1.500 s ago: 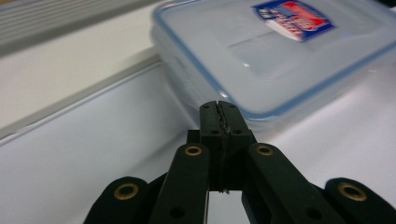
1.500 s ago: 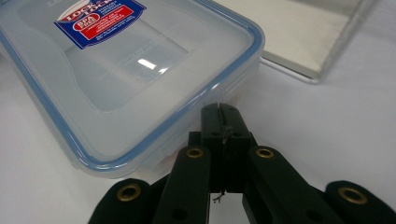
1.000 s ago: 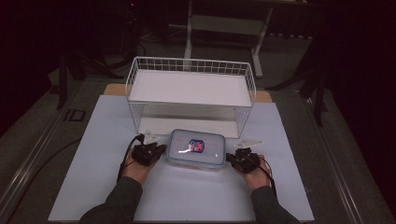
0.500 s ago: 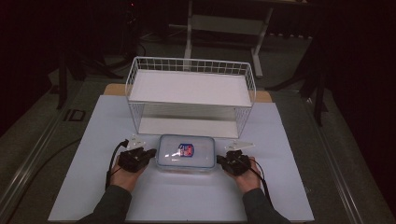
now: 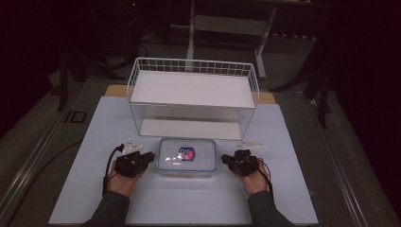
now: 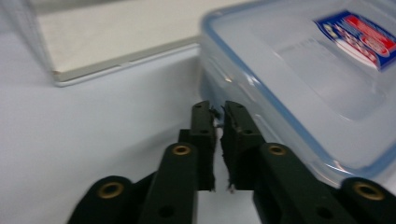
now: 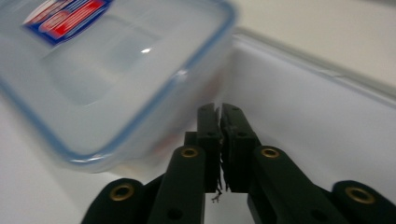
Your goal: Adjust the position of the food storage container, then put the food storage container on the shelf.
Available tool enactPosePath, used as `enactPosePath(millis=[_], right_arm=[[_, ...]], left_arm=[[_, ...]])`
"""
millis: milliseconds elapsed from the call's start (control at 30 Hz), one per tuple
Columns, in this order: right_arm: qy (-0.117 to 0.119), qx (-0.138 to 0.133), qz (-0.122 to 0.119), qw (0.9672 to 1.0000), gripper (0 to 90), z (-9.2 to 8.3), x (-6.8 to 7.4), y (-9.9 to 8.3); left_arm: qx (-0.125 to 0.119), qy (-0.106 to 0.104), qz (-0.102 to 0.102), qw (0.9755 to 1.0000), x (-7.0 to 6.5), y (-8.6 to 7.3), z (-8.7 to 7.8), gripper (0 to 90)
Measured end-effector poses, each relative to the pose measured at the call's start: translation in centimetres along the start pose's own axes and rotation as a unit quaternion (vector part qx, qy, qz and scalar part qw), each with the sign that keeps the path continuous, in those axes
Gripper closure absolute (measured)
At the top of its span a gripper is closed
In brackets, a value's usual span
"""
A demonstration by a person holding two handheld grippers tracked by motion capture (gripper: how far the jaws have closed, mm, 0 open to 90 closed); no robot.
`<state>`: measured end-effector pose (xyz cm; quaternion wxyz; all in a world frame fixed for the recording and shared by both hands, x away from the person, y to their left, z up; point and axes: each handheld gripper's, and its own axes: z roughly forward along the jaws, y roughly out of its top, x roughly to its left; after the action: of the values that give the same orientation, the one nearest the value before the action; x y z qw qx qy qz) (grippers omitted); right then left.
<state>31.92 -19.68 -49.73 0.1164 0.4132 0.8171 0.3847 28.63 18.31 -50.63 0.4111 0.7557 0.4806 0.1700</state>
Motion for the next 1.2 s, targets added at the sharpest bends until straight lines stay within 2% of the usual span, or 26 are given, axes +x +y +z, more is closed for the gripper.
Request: enactPosePath(millis=[33,100,133,167,200,233,267,300,367,467,533,633,733,833,900,1000,1133,1200], right_arm=[[0.004,-0.01,0.012,0.9999,80.9,-0.4,-0.4,0.0],[0.017,-0.027,0.018,0.9993,71.9,-1.1,-0.7,0.1],[0.024,-0.032,0.018,0.999,67.3,-1.4,-0.8,0.2],[0.024,-0.032,0.018,0.999,67.3,-1.4,-0.8,0.2],[0.032,-0.04,0.019,0.9985,61.7,-1.6,-0.8,0.4],[0.037,-0.046,0.024,0.998,55.1,-1.8,-0.7,0.6],[0.037,-0.046,0.024,0.998,55.1,-1.8,-0.7,0.6],[0.044,-0.048,0.027,0.9975,52.2,-1.8,-0.6,0.8],[0.053,-0.049,0.038,0.9967,48.5,-1.6,-0.4,1.1],[0.06,-0.046,0.052,0.9958,41.7,-1.3,-0.2,1.3],[0.066,-0.044,0.066,0.9946,35.1,-1.0,-0.1,1.5],[0.082,-0.028,0.074,0.9935,27.2,-0.3,0.2,1.7],[0.088,-0.017,0.073,0.9934,22.3,0.5,0.6,1.8],[0.105,-0.012,0.086,0.9908,18.8,1.2,0.8,1.8],[0.124,-0.01,0.098,0.9874,15.9,1.7,0.8,1.8],[0.139,-0.003,0.111,0.9841,12.9,2.3,0.8,1.7],[0.156,0.002,0.127,0.9796,12.9,2.8,0.6,1.6],[0.155,0.004,0.129,0.9795,12.9,2.9,0.5,1.6]], left_arm=[[-0.004,0.001,-0.003,1.0,0.1,0.0,-0.1,73.5],[-0.018,-0.006,-0.013,0.9997,0.5,0.3,-0.5,65.9],[-0.024,-0.012,-0.015,0.9995,0.6,0.5,-0.7,64.2],[-0.024,-0.012,-0.015,0.9995,0.6,0.5,-0.7,61.7],[-0.036,-0.016,-0.024,0.9989,0.6,0.7,-0.8,61.7],[-0.042,-0.024,-0.03,0.9984,0.6,0.8,-0.8,57.7],[-0.042,-0.024,-0.03,0.9984,0.6,0.8,-0.8,54.4],[-0.052,-0.034,-0.032,0.9976,0.5,1.0,-0.9,54.4],[-0.055,-0.049,-0.035,0.9967,0.3,1.2,-0.8,47.0],[-0.049,-0.074,-0.038,0.9953,-0.1,1.5,-0.4,38.6],[-0.046,-0.082,-0.043,0.9946,-0.3,1.6,0.0,35.4],[-0.027,-0.1,-0.052,0.9932,-0.4,1.7,0.7,29.9],[-0.007,-0.107,-0.053,0.9928,-0.7,1.6,1.4,26.8],[0.002,-0.115,-0.061,0.9915,-0.7,1.6,1.9,24.0],[0.006,-0.127,-0.079,0.9887,-0.3,1.5,2.2,23.4],[0.011,-0.155,-0.116,0.981,0.3,1.2,2.6,22.4],[0.018,-0.169,-0.125,0.9775,0.5,1.1,2.9,20.4],[0.022,-0.175,-0.129,0.9758,0.5,1.1,3.1,18.5]])
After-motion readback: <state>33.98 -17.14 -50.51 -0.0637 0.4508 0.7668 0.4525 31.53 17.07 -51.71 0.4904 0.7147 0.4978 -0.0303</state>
